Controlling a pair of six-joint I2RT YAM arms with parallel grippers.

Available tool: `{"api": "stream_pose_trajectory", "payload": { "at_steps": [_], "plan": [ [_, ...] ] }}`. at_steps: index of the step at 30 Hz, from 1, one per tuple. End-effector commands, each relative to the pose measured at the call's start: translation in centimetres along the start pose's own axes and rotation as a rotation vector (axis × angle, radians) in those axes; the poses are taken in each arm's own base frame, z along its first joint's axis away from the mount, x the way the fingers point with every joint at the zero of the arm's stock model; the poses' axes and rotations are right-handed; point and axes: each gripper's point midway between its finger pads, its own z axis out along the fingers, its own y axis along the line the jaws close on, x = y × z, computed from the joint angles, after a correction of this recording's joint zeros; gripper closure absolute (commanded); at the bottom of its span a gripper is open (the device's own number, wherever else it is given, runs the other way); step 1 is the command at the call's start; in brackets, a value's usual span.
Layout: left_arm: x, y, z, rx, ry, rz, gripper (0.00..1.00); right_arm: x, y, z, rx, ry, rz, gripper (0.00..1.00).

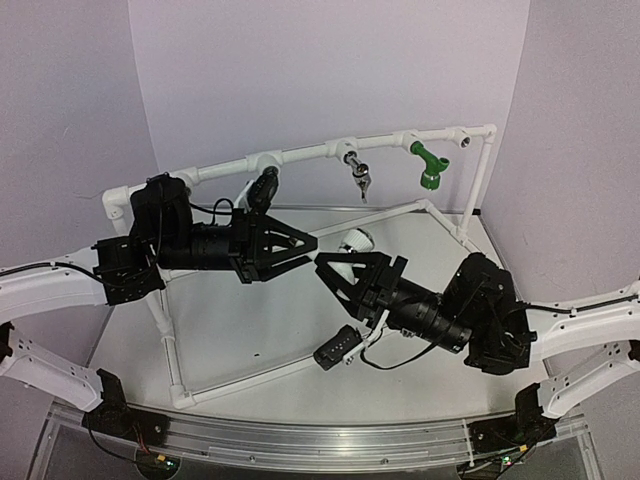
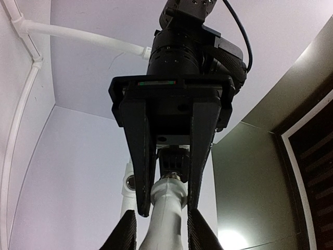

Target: Install the water faucets

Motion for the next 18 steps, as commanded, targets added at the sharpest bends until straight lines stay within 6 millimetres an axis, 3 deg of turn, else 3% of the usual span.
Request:
{"api": "stream_pose_trajectory", "payload": {
  "at_steps": [1,4,7,8,10,12,18],
  "plan": [
    [-0.1,-1.2,-0.1,0.049,-0.003,0.024,1.0,1.1,-3.9,0.3,0.118,0.035,-0.079,0.76],
    [-0.5,-0.7,-0.5,0.017,-0.041,0.043,0.97,1.3,-3.9,0.3,0.119,0.049,-0.072,0.85],
    [-1.5,-0.4,-1.5,-0.049,-0.113,0.085,0.79,1.6,-3.9,0.3,0.116,0.067,-0.051,0.94],
    [-1.7,-0.5,-1.9,-0.068,-0.124,0.106,0.7,1.7,-3.9,0.3,0.117,0.071,-0.041,0.98],
    [-2.4,-0.7,-2.5,-0.117,-0.155,0.149,0.41,1.9,-3.8,0.3,0.113,0.083,-0.02,1.0],
    [-2.8,-1.0,-3.0,-0.155,-0.167,0.191,0.24,2.2,-3.7,0.3,0.109,0.094,-0.002,1.0],
    [-4.7,-2.8,-4.2,-0.254,-0.209,0.388,0.09,3.0,-2.7,-0.2,0.088,0.144,0.11,1.0]
  ]
}}
